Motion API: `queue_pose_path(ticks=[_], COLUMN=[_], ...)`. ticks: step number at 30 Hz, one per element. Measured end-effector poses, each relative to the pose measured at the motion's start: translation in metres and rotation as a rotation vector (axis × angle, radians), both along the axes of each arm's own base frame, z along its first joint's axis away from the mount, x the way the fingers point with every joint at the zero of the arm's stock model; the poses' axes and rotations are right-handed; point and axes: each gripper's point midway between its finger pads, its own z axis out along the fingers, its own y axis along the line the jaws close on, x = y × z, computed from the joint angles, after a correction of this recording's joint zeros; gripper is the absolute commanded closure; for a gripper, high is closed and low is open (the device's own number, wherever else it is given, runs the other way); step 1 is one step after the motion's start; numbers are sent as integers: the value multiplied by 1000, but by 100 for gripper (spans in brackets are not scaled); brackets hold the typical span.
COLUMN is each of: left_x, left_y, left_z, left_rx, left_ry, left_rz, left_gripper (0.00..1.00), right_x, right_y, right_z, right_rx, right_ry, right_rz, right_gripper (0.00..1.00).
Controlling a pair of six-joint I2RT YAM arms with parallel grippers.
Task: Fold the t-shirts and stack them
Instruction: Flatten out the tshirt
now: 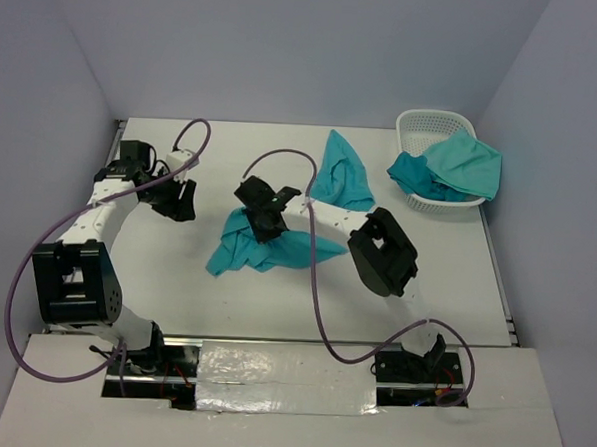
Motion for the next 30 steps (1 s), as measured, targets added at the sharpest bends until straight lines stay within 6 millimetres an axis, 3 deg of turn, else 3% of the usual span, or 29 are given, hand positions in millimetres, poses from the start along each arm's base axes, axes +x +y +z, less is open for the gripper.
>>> queue_pose_path(ticks=[4,10,13,16,20,22,23,26,30], left_x=[-2,-10,-15,-16,-7,-9,-13,-28,-34], left_y=[-15,-72,-101,-120,-121,-121,-124,-133,-142], left_z=[-3,-6,-6,-14,-45,-61,-65,-68,-58], left_rx=[45,126,145,153,183,192,197,195,193], left_ry=[5,-24,-53,-72,-19,20,25,17,-17], left_rz=[-55,-253,-342,-391,-390,-404,-424,-476,-519], left_gripper=[36,32,30,29,28,28,27,27,28], right_x=[-12,-40,-49,-62,-80,-84,-85,-80,-76], right_y=[-17,-47,-54,-65,-90,-97,-97,-93,-90], right_z=[25,72,84,72,32,23,21,24,26], right_rx=[19,144,225,300,320,337,357,436,470], right_ry=[-14,-6,24,95,234,284,298,318,319], right_rz=[-10,22,52,68,19,-11,-18,-43,-62], right_gripper=[100,100,100,100,93,90,74,52,43])
